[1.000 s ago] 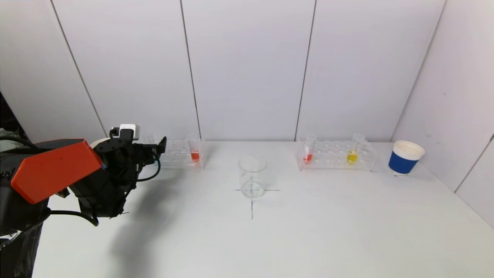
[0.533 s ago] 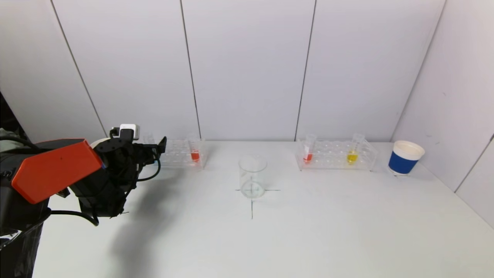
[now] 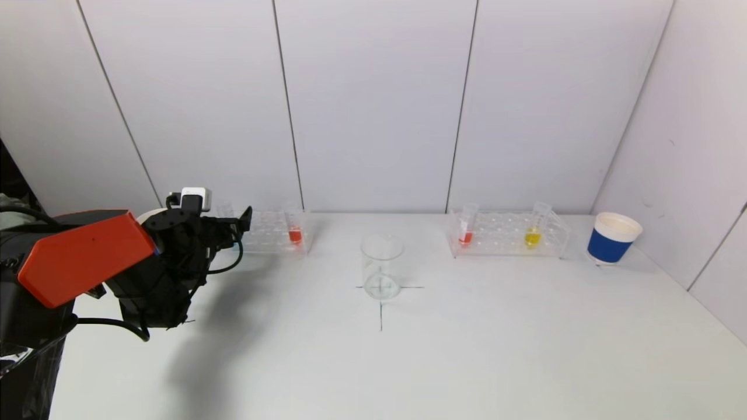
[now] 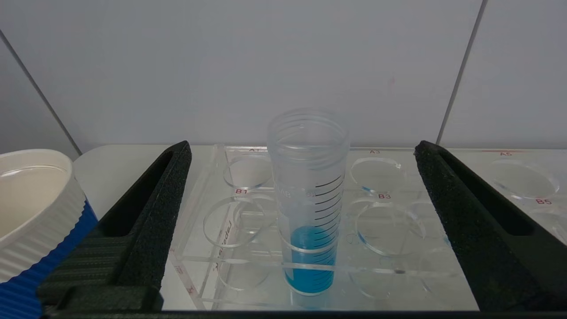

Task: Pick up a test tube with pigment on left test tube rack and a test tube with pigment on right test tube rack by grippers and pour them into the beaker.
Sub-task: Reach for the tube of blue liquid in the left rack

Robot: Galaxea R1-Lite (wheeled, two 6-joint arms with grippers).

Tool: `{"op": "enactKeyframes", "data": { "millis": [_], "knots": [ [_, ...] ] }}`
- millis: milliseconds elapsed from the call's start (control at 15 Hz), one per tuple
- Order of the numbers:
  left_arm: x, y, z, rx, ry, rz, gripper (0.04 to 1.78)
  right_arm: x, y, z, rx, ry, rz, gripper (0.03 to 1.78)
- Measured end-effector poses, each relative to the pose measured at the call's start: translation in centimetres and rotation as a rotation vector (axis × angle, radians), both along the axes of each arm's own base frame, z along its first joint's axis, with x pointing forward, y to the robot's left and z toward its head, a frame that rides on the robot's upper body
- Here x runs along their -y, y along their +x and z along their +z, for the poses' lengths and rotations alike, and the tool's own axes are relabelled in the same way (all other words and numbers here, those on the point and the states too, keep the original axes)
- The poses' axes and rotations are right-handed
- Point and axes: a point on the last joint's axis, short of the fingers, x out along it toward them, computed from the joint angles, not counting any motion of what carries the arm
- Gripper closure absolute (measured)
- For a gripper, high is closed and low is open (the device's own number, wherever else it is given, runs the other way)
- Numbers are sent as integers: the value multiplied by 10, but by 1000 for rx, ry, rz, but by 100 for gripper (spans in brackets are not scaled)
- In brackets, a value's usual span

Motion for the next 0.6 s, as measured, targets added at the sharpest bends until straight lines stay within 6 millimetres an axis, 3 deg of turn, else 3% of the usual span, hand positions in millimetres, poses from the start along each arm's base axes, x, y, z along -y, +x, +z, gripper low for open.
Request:
{"op": "enactKeyframes", "data": {
  "millis": [600],
  "knots": [
    [0, 0, 0, 1, 0, 0, 12, 0, 0, 0, 0, -1, 0, 4]
  ]
}}
